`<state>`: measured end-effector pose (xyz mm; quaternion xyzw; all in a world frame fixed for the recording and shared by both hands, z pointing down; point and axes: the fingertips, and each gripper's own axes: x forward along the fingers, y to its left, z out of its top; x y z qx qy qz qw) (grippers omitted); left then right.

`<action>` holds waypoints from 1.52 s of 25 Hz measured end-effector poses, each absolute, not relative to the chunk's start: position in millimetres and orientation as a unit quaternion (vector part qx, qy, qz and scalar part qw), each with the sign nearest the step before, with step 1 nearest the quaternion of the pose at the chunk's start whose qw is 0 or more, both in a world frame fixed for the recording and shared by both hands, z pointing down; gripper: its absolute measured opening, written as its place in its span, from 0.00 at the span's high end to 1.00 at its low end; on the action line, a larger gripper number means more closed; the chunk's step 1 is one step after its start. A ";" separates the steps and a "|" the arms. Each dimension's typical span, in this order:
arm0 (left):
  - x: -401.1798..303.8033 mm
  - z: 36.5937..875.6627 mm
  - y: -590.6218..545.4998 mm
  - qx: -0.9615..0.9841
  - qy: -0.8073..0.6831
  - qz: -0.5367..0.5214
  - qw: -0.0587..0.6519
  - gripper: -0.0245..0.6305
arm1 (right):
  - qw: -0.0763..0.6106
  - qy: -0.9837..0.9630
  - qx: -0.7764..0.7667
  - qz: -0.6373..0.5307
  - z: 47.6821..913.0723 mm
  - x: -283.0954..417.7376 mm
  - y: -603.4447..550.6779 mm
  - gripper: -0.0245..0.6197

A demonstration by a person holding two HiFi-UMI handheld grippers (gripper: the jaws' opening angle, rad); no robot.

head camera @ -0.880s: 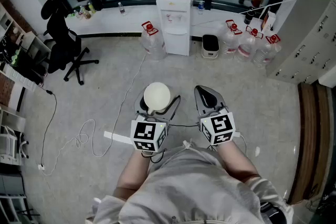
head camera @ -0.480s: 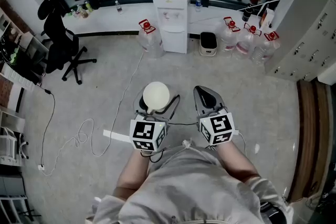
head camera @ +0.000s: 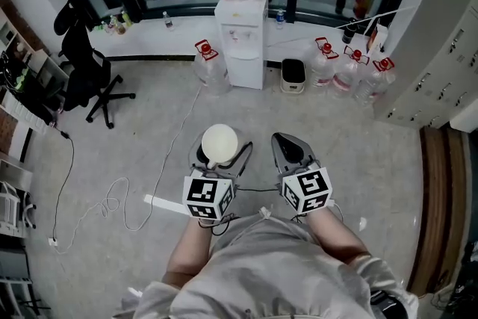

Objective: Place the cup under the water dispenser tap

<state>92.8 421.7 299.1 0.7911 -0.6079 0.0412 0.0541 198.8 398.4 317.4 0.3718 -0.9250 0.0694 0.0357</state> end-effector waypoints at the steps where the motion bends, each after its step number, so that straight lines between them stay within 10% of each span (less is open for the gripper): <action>1: 94.4 299.4 419.0 0.790 -0.609 0.041 0.056 0.28 | 0.034 -0.927 0.366 0.072 316.5 198.9 397.1 0.92; 38: -91.5 344.5 134.4 0.842 -0.526 0.048 0.105 0.27 | 0.086 -0.886 0.443 0.103 359.7 16.7 142.4 0.92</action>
